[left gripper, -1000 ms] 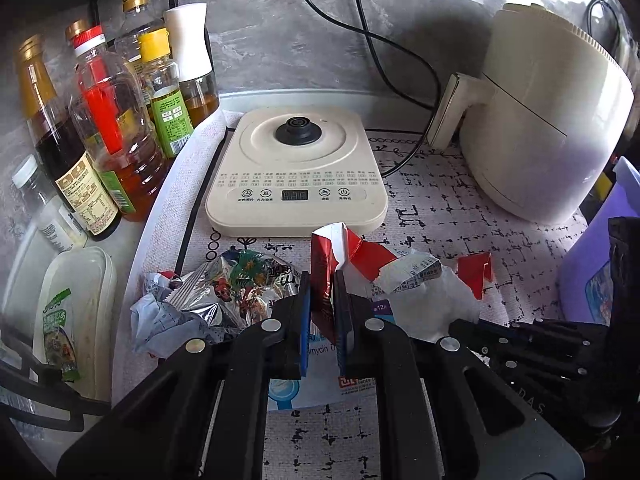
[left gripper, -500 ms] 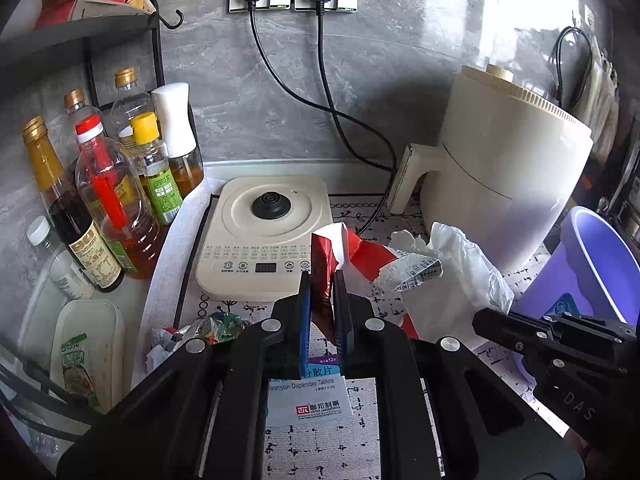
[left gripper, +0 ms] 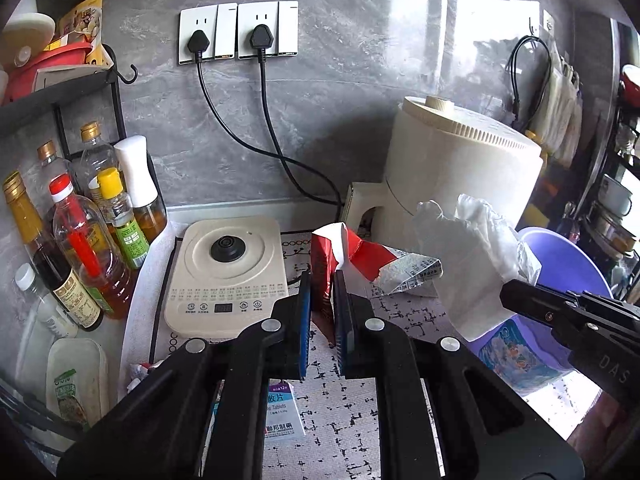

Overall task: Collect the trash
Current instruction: 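Carry the red-and-white paper to the purple bucket and open the left tool, then move both tools back to the remaining trash by the cooker, then grasp the foil snack wrapper with the left tool while the right tool grasps the red paper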

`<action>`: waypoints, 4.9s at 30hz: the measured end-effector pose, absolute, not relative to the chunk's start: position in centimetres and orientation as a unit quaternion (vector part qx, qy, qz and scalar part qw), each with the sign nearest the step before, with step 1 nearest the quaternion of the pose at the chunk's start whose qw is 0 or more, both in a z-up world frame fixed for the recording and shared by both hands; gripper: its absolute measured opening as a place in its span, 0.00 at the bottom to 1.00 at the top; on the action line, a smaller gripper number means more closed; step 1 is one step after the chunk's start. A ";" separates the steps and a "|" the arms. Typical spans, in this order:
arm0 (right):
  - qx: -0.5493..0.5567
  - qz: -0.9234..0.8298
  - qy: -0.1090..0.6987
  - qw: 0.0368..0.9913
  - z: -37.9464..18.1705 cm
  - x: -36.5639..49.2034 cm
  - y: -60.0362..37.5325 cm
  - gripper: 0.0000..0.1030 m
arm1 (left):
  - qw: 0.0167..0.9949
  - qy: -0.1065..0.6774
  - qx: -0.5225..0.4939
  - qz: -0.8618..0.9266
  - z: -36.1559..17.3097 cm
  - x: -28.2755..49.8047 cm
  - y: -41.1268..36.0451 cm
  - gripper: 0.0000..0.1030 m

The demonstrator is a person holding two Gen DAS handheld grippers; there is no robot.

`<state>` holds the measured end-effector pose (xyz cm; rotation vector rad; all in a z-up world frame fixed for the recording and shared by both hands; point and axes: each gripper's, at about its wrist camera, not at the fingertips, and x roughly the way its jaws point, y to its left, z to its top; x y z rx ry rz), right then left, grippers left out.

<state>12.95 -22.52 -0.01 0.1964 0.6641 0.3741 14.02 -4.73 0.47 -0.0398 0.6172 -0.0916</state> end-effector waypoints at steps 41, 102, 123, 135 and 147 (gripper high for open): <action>0.173 -0.090 0.270 0.943 0.5 3.5 -41.0 0.56 | 0.907 0.298 0.035 -0.295 1.0 14.3 -24.3 0.20; 0.063 0.251 0.374 0.891 -4.5 13.0 -16.2 0.70 | 0.931 0.340 -0.075 0.109 -4.1 9.5 5.0 0.82; 0.050 0.259 0.434 0.861 -10.5 16.3 -15.8 0.59 | 0.899 0.421 -0.058 0.104 -11.0 14.8 4.0 0.74; 0.057 0.245 0.457 0.853 -13.1 17.4 -16.3 0.59 | 0.888 0.450 -0.036 0.089 -13.7 16.3 3.0 0.41; 0.062 0.235 0.478 0.844 -15.4 19.0 -15.9 0.50 | 0.895 0.434 -0.027 0.097 -13.1 17.4 3.2 0.08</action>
